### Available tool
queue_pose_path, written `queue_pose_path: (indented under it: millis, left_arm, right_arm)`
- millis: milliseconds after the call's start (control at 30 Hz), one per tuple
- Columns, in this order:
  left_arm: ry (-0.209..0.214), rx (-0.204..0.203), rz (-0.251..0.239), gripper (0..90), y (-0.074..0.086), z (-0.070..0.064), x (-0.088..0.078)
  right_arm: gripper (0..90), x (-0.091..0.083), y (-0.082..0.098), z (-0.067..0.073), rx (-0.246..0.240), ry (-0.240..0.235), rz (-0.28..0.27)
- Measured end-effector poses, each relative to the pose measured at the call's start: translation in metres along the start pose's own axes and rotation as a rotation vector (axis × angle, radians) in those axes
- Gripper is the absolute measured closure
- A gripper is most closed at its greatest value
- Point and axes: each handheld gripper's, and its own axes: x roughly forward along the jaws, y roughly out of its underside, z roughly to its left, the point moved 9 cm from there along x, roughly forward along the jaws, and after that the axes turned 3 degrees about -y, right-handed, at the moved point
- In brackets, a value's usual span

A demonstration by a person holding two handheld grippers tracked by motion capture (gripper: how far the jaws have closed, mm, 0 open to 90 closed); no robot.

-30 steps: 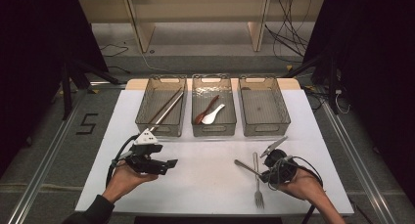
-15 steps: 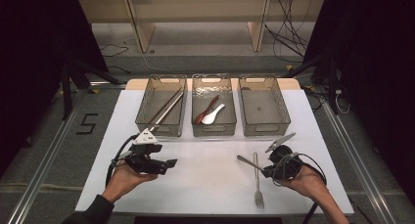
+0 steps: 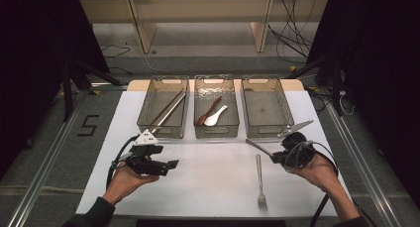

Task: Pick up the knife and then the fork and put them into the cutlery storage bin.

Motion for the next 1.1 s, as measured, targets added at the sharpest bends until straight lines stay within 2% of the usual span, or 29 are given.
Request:
queue_pose_path:
  millis: [200, 400, 600, 700, 1100]
  left_arm:
    - [-0.001, -0.008, -0.006, 21.6, 0.000, 0.001, -0.001]
    - [-0.004, -0.009, -0.017, 21.6, -0.001, 0.003, -0.005]
    - [-0.005, -0.022, -0.027, 21.6, 0.000, 0.005, -0.008]
    - [-0.006, -0.026, -0.028, 21.6, 0.000, 0.006, -0.009]
    - [0.000, -0.029, -0.036, 21.5, -0.001, 0.006, -0.010]
  right_arm:
    - [83.8, -0.014, -0.023, -0.021, 0.031, 0.034, -0.061]
    - [83.8, -0.023, -0.049, -0.044, 0.056, 0.068, -0.095]
    - [83.8, -0.018, -0.069, -0.071, 0.100, 0.105, -0.104]
    - [83.8, -0.012, -0.076, -0.082, 0.122, 0.114, -0.090]
    - [83.7, -0.001, -0.111, -0.114, 0.179, 0.162, -0.088]
